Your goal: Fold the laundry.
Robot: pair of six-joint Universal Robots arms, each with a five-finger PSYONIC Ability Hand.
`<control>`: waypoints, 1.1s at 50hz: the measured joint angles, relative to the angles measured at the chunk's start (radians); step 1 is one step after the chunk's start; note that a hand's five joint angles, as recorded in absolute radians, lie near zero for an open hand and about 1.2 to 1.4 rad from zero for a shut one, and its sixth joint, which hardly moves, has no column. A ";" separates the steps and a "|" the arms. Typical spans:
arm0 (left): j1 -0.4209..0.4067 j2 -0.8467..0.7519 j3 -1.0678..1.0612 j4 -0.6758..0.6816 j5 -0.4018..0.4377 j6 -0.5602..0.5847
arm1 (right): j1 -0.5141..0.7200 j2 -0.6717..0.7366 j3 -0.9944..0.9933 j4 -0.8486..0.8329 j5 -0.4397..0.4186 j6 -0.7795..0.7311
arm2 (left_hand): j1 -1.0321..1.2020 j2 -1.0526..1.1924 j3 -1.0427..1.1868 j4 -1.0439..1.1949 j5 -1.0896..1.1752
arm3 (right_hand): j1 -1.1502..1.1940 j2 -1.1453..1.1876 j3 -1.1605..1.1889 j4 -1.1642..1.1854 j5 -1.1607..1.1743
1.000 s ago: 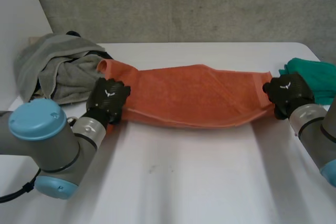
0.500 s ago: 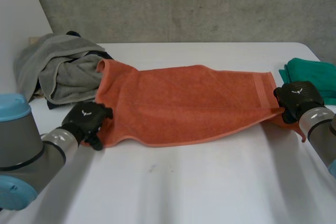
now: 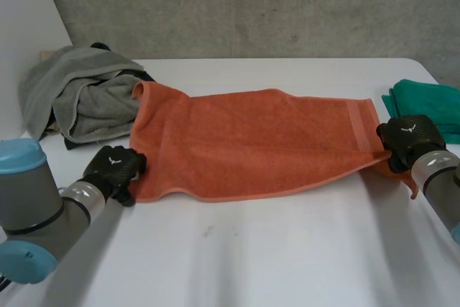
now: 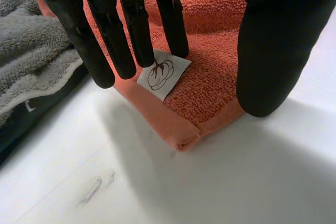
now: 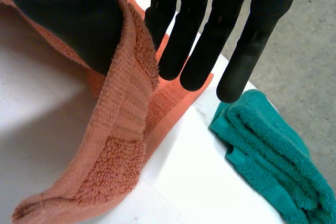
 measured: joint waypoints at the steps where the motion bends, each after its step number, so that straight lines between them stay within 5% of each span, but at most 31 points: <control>1: -0.001 -0.005 0.005 0.000 0.000 0.001 | 0.000 0.000 0.001 0.000 0.000 0.000 | 0.004 0.003 0.002 0.002 0.001 | 0.000 0.000 0.000 0.000 0.000; 21: -0.005 -0.096 0.148 0.008 -0.003 0.021 | 0.003 0.003 0.013 -0.008 0.000 -0.006 | 0.141 0.127 0.126 0.124 0.012 | 0.000 0.000 0.000 0.000 0.000; 29: -0.008 -0.109 0.184 0.043 -0.003 0.031 | 0.003 0.002 0.013 -0.008 0.000 -0.006 | 0.288 0.279 0.278 0.278 0.265 | 0.000 0.000 0.000 0.000 0.000; 33: -0.018 -0.107 0.182 0.068 -0.003 0.031 | 0.001 0.001 0.012 -0.008 0.000 -0.006 | 0.531 0.538 0.529 0.534 0.518 | 0.000 0.000 0.000 0.000 0.000; 40: -0.030 -0.065 0.158 0.076 -0.009 0.030 | 0.000 -0.011 0.003 0.001 0.001 -0.014 | 0.532 0.580 0.575 0.584 0.536 | 0.000 0.000 0.000 0.000 0.000; 47: -0.031 0.137 0.103 0.037 -0.021 0.029 | -0.001 -0.126 -0.017 0.086 0.006 -0.106 | 0.532 0.580 0.575 0.584 0.536 | 0.000 0.000 0.000 0.000 0.000; 55: -0.029 0.599 0.099 -0.221 -0.057 0.028 | -0.006 -0.404 -0.180 0.441 0.012 -0.302 | 0.532 0.582 0.577 0.585 0.536 | 0.000 0.000 0.000 0.000 0.000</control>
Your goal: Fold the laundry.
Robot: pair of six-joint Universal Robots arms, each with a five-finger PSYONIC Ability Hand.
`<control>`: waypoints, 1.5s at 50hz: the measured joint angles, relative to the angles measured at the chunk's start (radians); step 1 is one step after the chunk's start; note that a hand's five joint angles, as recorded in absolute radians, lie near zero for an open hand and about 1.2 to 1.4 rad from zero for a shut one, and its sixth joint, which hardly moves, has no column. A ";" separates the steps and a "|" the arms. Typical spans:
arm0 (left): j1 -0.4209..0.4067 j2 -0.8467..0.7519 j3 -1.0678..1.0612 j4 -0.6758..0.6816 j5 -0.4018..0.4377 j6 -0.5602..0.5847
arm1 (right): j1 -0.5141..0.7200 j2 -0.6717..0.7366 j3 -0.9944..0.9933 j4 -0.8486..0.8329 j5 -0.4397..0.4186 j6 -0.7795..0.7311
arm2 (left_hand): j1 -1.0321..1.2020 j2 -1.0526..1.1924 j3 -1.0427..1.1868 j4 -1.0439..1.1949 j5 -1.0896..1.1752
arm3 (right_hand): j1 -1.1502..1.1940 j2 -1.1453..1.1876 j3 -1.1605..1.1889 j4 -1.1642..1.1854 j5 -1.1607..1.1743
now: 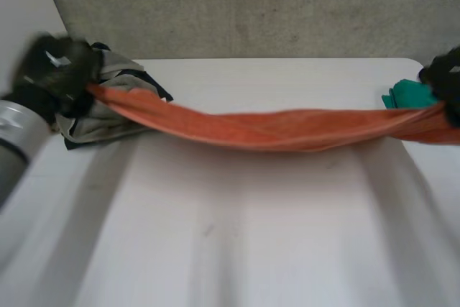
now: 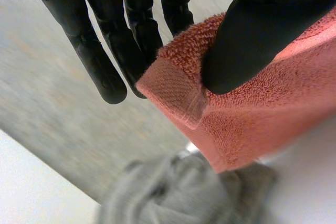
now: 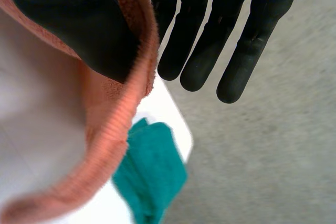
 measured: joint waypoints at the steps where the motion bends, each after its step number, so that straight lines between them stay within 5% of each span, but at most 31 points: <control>1: 0.000 0.023 0.004 -0.018 -0.001 0.000 | -0.001 -0.018 -0.023 0.037 -0.001 -0.010 | 0.000 0.000 0.000 0.000 0.000 | 0.000 0.000 0.000 0.000 0.000; 9: 0.002 0.111 0.065 -0.255 -0.009 0.004 | -0.024 -0.047 -0.157 0.282 -0.009 -0.090 | 0.000 0.000 0.000 0.000 0.000 | 0.000 0.000 0.000 0.000 0.000; 24: -0.074 -0.520 0.400 -0.306 -0.174 0.034 | -0.034 0.340 -0.208 0.158 0.017 -0.107 | 0.000 0.000 0.000 0.000 0.000 | 0.000 0.000 0.000 0.000 0.000; 29: -0.120 -0.699 0.676 -0.182 -0.231 0.079 | -0.028 0.426 -0.312 -0.103 0.031 -0.045 | 0.000 0.002 0.004 0.001 0.000 | 0.000 0.000 0.000 0.000 0.000; 38: -0.153 -0.675 0.871 0.369 -0.242 0.104 | -0.027 0.408 -0.430 -0.611 0.077 0.069 | 0.000 0.003 0.004 0.001 0.000 | 0.000 0.000 0.000 0.000 0.000; 45: -0.155 -0.643 0.805 0.446 -0.239 0.100 | -0.023 0.370 -0.419 -0.689 0.082 0.092 | 0.000 0.003 0.004 0.004 0.000 | 0.000 0.000 0.000 0.000 0.004; 61: -0.157 -0.653 0.399 0.391 -0.232 0.063 | -0.031 0.522 -0.225 -0.408 -0.075 0.111 | 0.000 0.006 0.006 0.004 0.011 | 0.000 0.000 0.000 0.000 0.008; 75: -0.162 -0.636 0.107 0.277 -0.229 0.073 | -0.109 0.619 -0.092 -0.249 -0.098 0.114 | 0.000 0.006 0.006 0.004 0.011 | 0.000 0.000 0.000 0.000 0.008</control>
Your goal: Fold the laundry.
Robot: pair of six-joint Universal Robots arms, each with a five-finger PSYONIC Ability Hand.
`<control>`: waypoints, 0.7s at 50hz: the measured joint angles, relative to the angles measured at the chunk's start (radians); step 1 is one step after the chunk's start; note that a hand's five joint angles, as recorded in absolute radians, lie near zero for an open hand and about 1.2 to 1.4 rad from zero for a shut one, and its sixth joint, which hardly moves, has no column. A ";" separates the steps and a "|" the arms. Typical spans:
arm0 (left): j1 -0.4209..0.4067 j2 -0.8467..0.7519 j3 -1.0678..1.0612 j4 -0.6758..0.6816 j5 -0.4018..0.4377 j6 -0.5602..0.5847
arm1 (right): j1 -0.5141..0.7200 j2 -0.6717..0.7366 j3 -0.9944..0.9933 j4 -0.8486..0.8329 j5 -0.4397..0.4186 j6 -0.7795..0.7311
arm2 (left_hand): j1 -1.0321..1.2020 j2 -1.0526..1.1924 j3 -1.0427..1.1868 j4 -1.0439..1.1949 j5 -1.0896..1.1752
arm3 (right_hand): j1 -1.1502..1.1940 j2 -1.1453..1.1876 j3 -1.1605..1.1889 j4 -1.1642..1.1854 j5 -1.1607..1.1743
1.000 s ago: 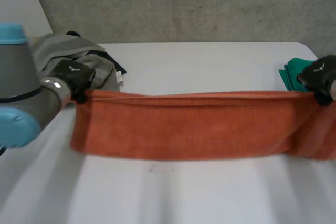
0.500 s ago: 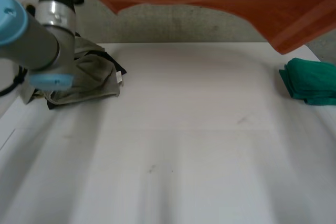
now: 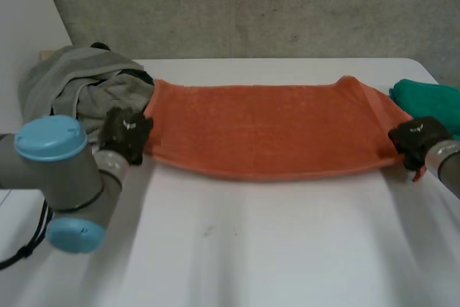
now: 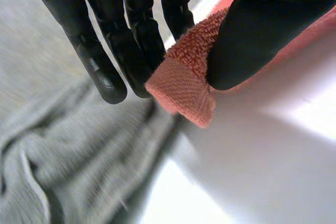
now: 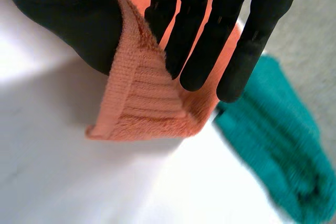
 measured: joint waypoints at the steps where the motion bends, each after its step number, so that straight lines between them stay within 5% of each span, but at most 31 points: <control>1: 0.001 0.026 -0.029 -0.044 0.000 0.003 | -0.012 -0.016 0.026 0.017 -0.002 -0.012 | 0.000 0.000 0.000 0.000 0.000 | 0.000 0.000 0.000 0.000 0.000; 11: 0.017 0.342 -0.251 -0.560 0.002 0.091 | -0.111 -0.339 0.272 0.287 0.003 -0.311 | 0.000 0.000 0.000 0.000 0.000 | 0.000 0.000 0.000 0.000 0.000; 16: 0.021 0.421 -0.303 -0.697 0.003 0.134 | -0.157 -0.432 0.358 0.435 0.008 -0.473 | 0.000 0.000 0.000 0.000 0.000 | 0.000 0.000 0.000 0.000 0.000; 24: 0.020 0.332 -0.195 -0.658 0.000 0.148 | -0.162 -0.408 0.336 0.385 0.010 -0.500 | 0.000 0.000 0.000 0.000 0.000 | 0.000 0.000 0.000 0.000 0.000; 35: -0.002 -0.027 0.224 -0.390 -0.035 0.106 | -0.023 -0.105 0.056 0.006 0.033 -0.370 | 0.000 0.000 0.000 0.000 0.000 | 0.000 0.000 0.000 0.000 0.012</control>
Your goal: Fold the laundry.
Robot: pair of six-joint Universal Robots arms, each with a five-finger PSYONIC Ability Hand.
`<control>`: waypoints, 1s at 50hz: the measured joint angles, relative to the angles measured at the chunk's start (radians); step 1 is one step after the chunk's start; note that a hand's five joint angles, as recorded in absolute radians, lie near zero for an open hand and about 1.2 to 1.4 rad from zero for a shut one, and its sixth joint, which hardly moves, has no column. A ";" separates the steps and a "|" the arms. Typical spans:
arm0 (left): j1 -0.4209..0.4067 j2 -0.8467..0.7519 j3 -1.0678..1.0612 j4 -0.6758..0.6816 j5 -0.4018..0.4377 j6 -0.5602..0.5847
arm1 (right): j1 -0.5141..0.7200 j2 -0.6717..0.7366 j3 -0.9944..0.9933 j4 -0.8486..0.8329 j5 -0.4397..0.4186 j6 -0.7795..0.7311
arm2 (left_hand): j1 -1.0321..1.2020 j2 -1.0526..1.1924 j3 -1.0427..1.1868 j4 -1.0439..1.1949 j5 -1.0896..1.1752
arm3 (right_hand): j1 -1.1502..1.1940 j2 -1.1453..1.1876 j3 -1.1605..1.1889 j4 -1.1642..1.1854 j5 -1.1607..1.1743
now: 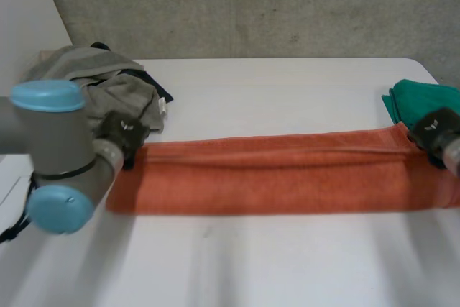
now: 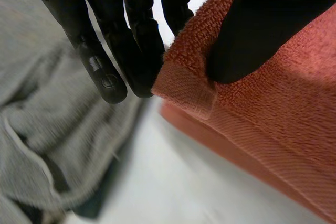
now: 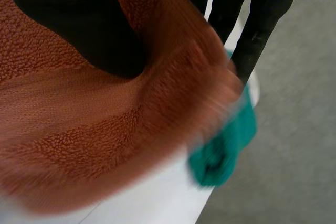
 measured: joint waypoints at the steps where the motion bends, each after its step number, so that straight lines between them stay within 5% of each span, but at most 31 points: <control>1: -0.004 -0.030 0.034 0.025 -0.008 -0.002 | 0.011 0.027 -0.022 -0.026 0.002 0.002 | 0.000 0.000 0.000 0.000 0.000 | 0.000 0.000 0.000 0.000 0.002; 9: -0.029 -0.222 0.223 0.189 -0.090 0.012 | 0.071 0.244 -0.217 -0.234 0.004 0.011 | 0.000 0.000 0.000 0.000 0.000 | 0.000 -0.001 -0.001 -0.001 0.004; 12: -0.034 -0.248 0.242 0.216 -0.103 0.020 | 0.075 0.290 -0.256 -0.299 0.007 0.011 | -0.050 -0.067 -0.067 -0.069 -0.053 | -0.262 -0.316 -0.317 -0.321 -0.298; 15: -0.045 -0.256 0.242 0.238 -0.106 0.021 | 0.078 0.332 -0.283 -0.356 0.014 0.012 | -0.689 -0.663 -0.632 -0.648 -0.615 | -0.750 -0.808 -0.784 -0.793 -0.811; 18: -0.060 -0.249 0.235 0.253 -0.105 0.020 | 0.080 0.349 -0.290 -0.377 0.022 0.020 | -0.898 -0.895 -0.884 -0.893 -0.845 | -0.884 -0.948 -0.956 -0.964 -0.962; 26: -0.096 -0.164 0.172 0.281 -0.103 0.013 | 0.078 0.255 -0.220 -0.343 0.030 0.189 | -0.937 -0.994 -0.987 -0.999 -0.934 | -0.887 -0.962 -0.980 -0.990 -0.973; 33: -0.099 -0.035 0.043 0.285 -0.103 -0.012 | 0.013 0.051 -0.068 -0.164 -0.058 0.386 | -0.937 -0.994 -0.987 -0.999 -0.934 | -0.887 -0.962 -0.980 -0.990 -0.973; 41: -0.101 0.037 -0.078 0.285 -0.097 -0.104 | -0.109 -0.006 0.029 -0.019 -0.193 0.410 | -0.937 -0.994 -0.987 -0.999 -0.934 | -0.801 -0.869 -0.867 -0.874 -0.862; 50: -0.099 0.028 -0.094 0.285 -0.078 -0.156 | -0.136 0.061 0.027 -0.020 -0.209 0.353 | -0.937 -0.994 -0.987 -0.999 -0.934 | -0.801 -0.869 -0.864 -0.870 -0.855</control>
